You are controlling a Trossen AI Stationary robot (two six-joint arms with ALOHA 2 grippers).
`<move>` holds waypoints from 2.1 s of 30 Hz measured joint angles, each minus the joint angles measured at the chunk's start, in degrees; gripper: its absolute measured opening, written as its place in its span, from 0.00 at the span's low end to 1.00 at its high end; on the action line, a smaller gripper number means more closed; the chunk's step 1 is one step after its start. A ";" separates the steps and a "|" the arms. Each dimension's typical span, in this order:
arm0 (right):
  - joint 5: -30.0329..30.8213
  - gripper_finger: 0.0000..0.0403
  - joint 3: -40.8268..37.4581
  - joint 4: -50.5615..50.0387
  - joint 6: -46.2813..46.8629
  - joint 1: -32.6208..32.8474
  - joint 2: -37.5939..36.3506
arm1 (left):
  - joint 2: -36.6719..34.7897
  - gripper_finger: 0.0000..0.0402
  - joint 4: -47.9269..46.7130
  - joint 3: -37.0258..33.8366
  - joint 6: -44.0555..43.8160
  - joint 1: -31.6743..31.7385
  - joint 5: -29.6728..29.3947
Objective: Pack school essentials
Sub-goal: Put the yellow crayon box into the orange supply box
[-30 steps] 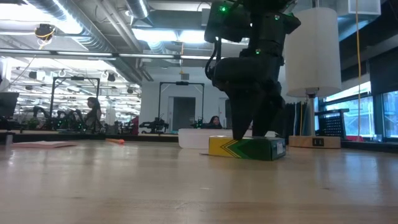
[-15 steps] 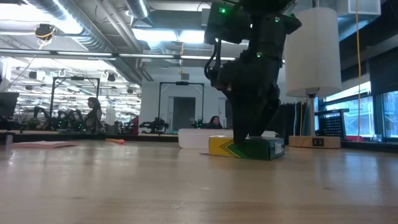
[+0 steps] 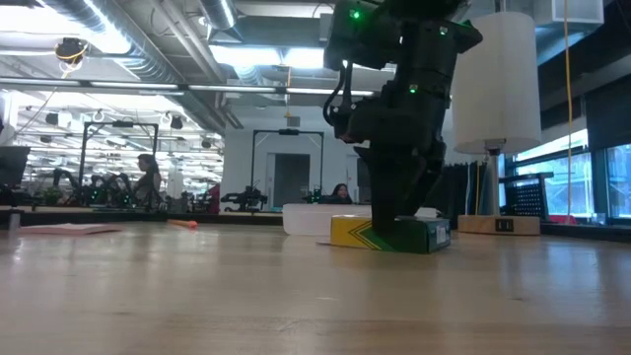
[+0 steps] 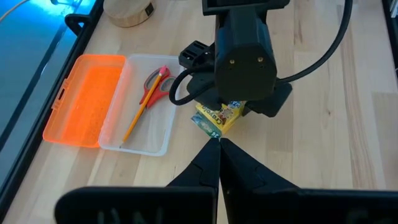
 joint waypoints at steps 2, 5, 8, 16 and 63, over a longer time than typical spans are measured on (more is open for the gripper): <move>1.53 0.99 0.00 0.67 -0.33 0.02 0.00 | 0.00 0.00 0.00 0.00 0.00 -0.01 0.00; 2.30 0.99 0.00 0.92 -0.33 0.25 0.00 | 0.00 0.00 0.00 0.00 0.00 -0.01 0.00; 2.27 0.99 0.00 0.96 -0.11 0.31 0.00 | 0.02 0.00 0.00 0.00 0.00 0.00 0.00; 2.12 0.90 0.00 1.07 -0.26 0.31 0.00 | 0.01 0.00 0.00 0.00 -0.01 -0.01 0.00; 1.18 0.74 0.00 2.36 1.18 0.15 -0.07 | 0.01 0.00 0.00 0.00 0.00 -0.01 0.00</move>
